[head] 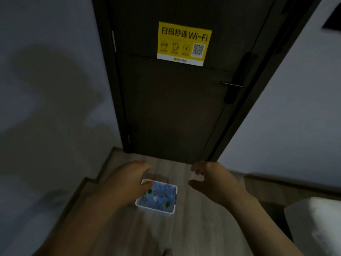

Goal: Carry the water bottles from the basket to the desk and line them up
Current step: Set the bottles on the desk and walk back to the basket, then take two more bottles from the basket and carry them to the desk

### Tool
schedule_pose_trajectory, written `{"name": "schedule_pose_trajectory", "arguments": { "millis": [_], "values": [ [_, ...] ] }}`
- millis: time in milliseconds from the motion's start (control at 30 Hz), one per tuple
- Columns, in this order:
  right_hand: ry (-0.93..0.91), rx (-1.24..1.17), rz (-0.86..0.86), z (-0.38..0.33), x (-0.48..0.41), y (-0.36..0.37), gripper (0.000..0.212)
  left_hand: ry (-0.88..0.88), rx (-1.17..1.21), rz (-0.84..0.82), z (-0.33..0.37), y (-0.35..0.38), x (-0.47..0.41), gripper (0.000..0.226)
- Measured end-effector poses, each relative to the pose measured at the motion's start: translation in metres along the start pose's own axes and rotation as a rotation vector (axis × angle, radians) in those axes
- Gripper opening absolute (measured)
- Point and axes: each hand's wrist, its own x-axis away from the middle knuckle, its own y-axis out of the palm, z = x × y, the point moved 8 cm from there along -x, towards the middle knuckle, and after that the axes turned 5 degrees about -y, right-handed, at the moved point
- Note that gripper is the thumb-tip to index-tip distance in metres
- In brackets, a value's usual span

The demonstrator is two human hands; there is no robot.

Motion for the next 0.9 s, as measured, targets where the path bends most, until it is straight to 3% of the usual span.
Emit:
{"name": "schedule_pose_trajectory", "arguments": {
  "millis": [267,467,900],
  "values": [
    [0.001,0.018,-0.110,0.057,-0.110,0.019,0.041,-0.112,0.104,-0.074,-0.017,0.042,-0.095,0.024],
    [0.004,-0.030,-0.169,0.084,-0.160,0.065,0.036,-0.181,0.161,-0.068,-0.052,0.080,-0.149,0.033],
    [0.039,-0.184,-0.107,0.139,-0.262,0.259,0.035,-0.214,0.155,-0.055,-0.191,0.239,-0.251,0.034]
  ]
}}
